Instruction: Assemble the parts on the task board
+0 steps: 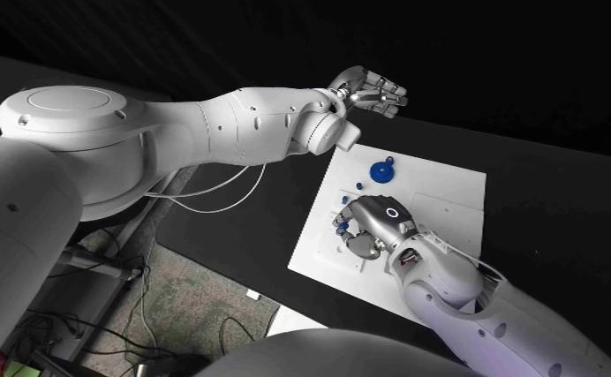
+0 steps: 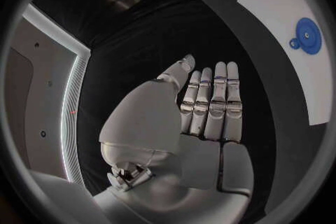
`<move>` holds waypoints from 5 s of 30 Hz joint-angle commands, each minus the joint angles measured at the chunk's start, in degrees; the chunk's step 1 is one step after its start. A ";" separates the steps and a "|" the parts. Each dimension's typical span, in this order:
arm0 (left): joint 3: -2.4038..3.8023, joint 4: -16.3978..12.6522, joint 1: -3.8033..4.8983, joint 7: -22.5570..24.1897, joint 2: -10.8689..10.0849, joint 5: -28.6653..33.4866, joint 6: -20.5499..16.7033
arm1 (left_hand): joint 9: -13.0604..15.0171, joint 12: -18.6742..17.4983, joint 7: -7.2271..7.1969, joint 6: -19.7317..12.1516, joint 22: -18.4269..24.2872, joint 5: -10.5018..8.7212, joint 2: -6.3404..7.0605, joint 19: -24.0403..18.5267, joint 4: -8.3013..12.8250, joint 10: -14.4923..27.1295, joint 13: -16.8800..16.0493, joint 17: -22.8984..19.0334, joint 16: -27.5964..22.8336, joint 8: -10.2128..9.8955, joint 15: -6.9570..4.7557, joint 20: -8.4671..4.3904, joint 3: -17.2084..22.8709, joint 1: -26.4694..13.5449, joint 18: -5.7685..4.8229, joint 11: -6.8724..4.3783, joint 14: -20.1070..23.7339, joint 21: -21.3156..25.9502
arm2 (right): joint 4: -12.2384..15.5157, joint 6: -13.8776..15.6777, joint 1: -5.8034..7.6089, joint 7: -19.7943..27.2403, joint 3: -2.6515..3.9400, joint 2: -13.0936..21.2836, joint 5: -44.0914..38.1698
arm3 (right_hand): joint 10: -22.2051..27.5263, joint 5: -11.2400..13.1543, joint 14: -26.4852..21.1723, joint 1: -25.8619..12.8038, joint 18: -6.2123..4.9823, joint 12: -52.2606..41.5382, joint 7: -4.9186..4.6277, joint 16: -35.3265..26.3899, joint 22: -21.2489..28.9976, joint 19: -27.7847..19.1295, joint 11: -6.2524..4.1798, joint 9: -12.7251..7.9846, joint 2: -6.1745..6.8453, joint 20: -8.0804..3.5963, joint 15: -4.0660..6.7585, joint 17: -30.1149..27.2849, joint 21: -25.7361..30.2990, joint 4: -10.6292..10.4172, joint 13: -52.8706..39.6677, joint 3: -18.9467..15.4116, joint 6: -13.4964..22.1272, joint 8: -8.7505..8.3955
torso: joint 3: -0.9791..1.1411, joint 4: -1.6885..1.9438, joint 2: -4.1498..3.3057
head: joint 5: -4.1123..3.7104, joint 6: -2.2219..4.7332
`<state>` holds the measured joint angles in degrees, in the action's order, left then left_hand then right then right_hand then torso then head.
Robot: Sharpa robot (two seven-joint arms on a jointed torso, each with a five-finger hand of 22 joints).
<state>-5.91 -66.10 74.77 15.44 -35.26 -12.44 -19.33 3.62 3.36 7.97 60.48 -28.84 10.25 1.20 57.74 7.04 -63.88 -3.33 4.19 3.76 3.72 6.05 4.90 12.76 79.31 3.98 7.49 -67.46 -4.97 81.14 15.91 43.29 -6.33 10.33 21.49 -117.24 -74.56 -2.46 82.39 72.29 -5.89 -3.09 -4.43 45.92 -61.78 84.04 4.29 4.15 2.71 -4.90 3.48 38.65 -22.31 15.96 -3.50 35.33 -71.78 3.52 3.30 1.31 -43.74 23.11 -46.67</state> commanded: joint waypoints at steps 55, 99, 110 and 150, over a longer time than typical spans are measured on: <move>0.04 0.20 0.08 0.27 0.27 -0.09 1.28 | -0.04 0.07 0.19 -0.03 -1.57 -0.33 -0.14 -0.61 0.01 0.60 0.03 0.04 -0.08 -0.10 0.12 0.10 -0.18 0.34 0.28 0.08 -0.25 0.07 | -3.71 -2.43 -1.05 0.24 -2.46 -0.60 -3.05 | -3.10 -0.29 0.21 0.27 -1.09 -0.37 -0.19 -0.56 -0.78 1.78 -2.83 0.06 -0.28 -0.36 0.33 0.36 1.11 0.27 -0.07 0.61 -0.15 0.17 | 0.05 -0.05 0.01 | 1.20 -0.90; 0.03 0.54 0.07 0.16 0.67 -0.19 1.52 | -0.04 0.07 0.19 -0.03 -1.57 -0.33 -0.14 -0.61 0.01 0.60 0.03 0.04 -0.08 -0.10 0.12 0.10 -0.18 0.34 0.28 0.08 -0.25 0.07 | -3.35 -1.73 -1.05 0.19 -2.50 -1.01 -2.91 | -3.19 -0.29 0.26 0.20 -1.11 -0.38 -0.16 -0.66 -1.27 1.89 -2.86 0.06 -0.22 -0.38 0.36 0.53 1.43 0.26 -0.07 0.77 -0.24 0.17 | 0.05 -0.08 0.02 | 1.56 -1.25; 0.03 0.56 0.07 0.12 0.73 -0.19 1.57 | -0.04 0.06 0.19 -0.01 -1.86 -0.33 -0.22 -0.55 -0.05 0.64 0.04 0.04 -0.09 -0.09 0.14 0.11 -0.15 0.45 0.29 0.09 -0.19 0.37 | -4.25 -2.65 -1.05 0.13 -3.38 -1.49 -3.06 | -3.13 -0.29 0.21 0.18 -1.10 -0.37 -0.17 -0.75 -1.41 1.89 -2.84 0.05 -0.24 -0.39 0.35 0.58 1.59 0.28 -0.07 0.80 -0.20 0.16 | 0.11 0.08 -0.04 | 1.49 -1.42; 0.02 0.64 0.07 -0.22 0.83 -0.19 1.88 | -0.04 0.06 0.20 -0.06 -2.02 -0.37 -0.19 -0.55 -0.09 0.68 0.04 0.04 -0.09 -0.09 0.14 0.12 -0.18 0.44 0.30 0.11 -0.18 0.47 | -5.95 -2.95 -1.07 0.49 -4.16 -2.59 -3.46 | -0.33 -2.64 0.11 -1.29 -1.44 -0.33 -0.93 -0.71 -1.69 1.78 -2.06 -0.13 0.34 0.28 -0.27 0.40 2.08 0.06 -0.05 -0.65 2.11 0.08 | 0.09 -0.11 0.03 | 1.69 -1.56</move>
<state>-5.93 -65.40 74.77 15.00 -34.54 -12.48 -18.27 3.62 3.36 7.97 60.48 -30.80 10.25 1.21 57.53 7.04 -63.67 -3.33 4.17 3.76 3.72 6.05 5.11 12.76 79.31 3.98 7.70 -67.45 -4.70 75.50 14.62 42.44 -6.71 6.37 18.83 -121.19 -73.82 -4.80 82.77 72.05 -6.18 -3.14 -5.35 45.31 -63.38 83.72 3.56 4.02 2.85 -4.79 3.43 39.13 -20.40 15.98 -3.50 34.96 -70.02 3.53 3.33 1.24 -43.71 24.78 -48.19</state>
